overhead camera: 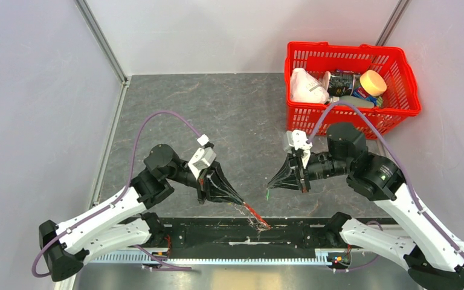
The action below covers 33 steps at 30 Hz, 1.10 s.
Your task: Put the keys on the keyring
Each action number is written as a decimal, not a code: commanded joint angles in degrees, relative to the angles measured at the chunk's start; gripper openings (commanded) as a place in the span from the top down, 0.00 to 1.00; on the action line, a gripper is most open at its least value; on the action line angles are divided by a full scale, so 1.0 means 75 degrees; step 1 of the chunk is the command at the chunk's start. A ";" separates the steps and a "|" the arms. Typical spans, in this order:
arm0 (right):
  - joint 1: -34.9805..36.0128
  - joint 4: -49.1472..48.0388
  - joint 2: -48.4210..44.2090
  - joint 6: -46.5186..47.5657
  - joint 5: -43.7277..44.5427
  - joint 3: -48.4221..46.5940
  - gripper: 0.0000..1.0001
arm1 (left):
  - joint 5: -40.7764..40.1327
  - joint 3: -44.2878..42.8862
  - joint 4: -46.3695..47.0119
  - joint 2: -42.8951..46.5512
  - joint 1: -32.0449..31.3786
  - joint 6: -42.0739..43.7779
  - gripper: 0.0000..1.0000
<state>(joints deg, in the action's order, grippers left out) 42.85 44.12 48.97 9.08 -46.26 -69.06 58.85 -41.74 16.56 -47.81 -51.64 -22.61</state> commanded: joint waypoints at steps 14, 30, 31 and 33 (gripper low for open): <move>0.0174 -0.1610 0.0101 -0.0854 -0.0957 0.0259 1.00 | -0.0279 -0.0477 0.0787 -0.0365 -0.0091 -0.0099 0.98; 0.0572 -0.1970 0.0500 -0.1137 -0.0629 0.0419 1.00 | -0.1010 -0.0365 0.0584 -0.0366 -0.0099 0.0087 0.98; 0.0605 -0.1967 0.0514 -0.1139 -0.0603 0.0412 1.00 | -0.1038 -0.0365 0.0522 -0.0357 -0.0099 0.0123 0.98; 0.0637 -0.1968 0.0543 -0.1146 -0.0562 0.0401 1.00 | -0.1076 -0.0366 0.0434 -0.0333 -0.0092 0.0186 0.98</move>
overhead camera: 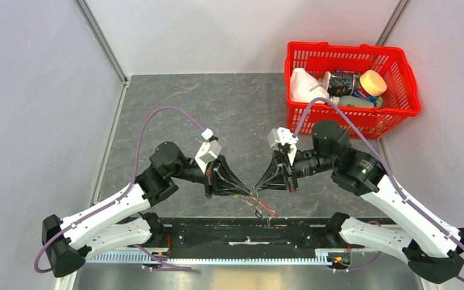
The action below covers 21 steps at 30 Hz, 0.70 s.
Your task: Put the keys on the keyring
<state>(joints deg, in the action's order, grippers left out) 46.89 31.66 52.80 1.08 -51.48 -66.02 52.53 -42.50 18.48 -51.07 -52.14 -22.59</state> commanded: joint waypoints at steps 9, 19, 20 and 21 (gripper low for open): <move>0.0234 -0.0260 0.0063 -0.0105 0.0278 -0.0042 1.00 | -0.0555 -0.0274 -0.0247 0.0293 -0.0032 0.0465 0.98; 0.0298 -0.0144 0.0107 -0.0086 0.0550 -0.0050 1.00 | -0.0698 -0.0328 -0.0478 0.0406 -0.0029 0.0598 0.98; 0.0298 -0.0129 0.0123 -0.0083 0.0599 -0.0057 1.00 | -0.0711 -0.0328 -0.0473 0.0417 -0.0032 0.0599 0.98; 0.0310 -0.0114 0.0139 -0.0085 0.0627 -0.0064 1.00 | -0.0720 -0.0327 -0.0473 0.0412 -0.0032 0.0609 0.98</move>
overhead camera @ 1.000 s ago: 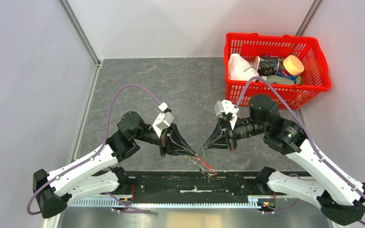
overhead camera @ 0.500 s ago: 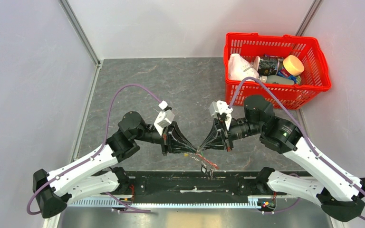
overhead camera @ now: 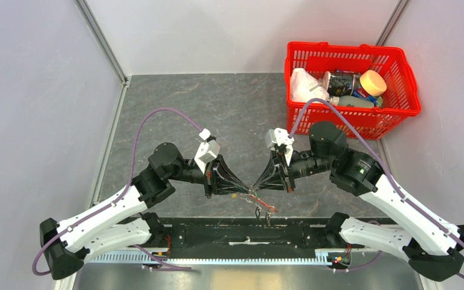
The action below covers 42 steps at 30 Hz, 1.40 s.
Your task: Put the keys on the keyring
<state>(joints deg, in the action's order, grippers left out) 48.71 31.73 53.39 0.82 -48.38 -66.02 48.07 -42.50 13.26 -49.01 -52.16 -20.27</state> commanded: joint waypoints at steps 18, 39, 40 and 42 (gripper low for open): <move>0.0209 0.0173 -0.0005 0.0053 0.0528 -0.0197 1.00 | -0.0316 -0.0333 -0.0095 0.0266 -0.0029 0.0495 0.98; 0.0220 0.0189 -0.0044 0.0008 0.0498 -0.0255 1.00 | -0.0332 -0.0313 -0.0139 0.0321 -0.0029 0.0531 0.98; 0.0232 0.0177 -0.0042 0.0009 0.0492 -0.0247 1.00 | -0.0327 -0.0316 -0.0139 0.0327 -0.0028 0.0534 0.98; 0.0244 0.0166 -0.0039 0.0004 0.0497 -0.0246 1.00 | -0.0342 -0.0310 -0.0139 0.0325 -0.0027 0.0535 0.98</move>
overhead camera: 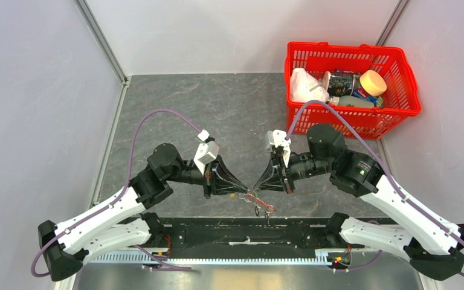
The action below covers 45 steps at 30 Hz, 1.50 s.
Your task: Put the keys on the keyring
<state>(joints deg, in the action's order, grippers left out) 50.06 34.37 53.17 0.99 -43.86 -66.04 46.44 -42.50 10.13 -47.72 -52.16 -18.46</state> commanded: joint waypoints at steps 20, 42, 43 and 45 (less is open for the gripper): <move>0.0161 -0.0353 0.0101 -0.0051 -0.0159 -0.0234 1.00 | -0.0144 -0.0310 0.0277 0.0121 -0.0021 0.0305 0.98; 0.0374 -0.0668 0.0317 -0.0121 -0.0159 -0.0105 1.00 | -0.0165 -0.0275 0.0278 0.0194 -0.0029 0.0318 0.98; 0.0385 -0.0668 0.0310 -0.0124 -0.0153 -0.0102 1.00 | -0.0177 -0.0275 0.0277 0.0182 -0.0026 0.0317 0.98; 0.0401 -0.0669 0.0293 -0.0122 -0.0153 -0.0123 1.00 | -0.0168 -0.0276 0.0270 0.0176 -0.0029 0.0322 0.98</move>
<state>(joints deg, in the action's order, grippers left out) 52.34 32.88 55.13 0.54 -44.10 -66.04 46.15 -42.50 8.99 -47.07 -52.16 -18.31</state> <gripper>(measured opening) 0.006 0.029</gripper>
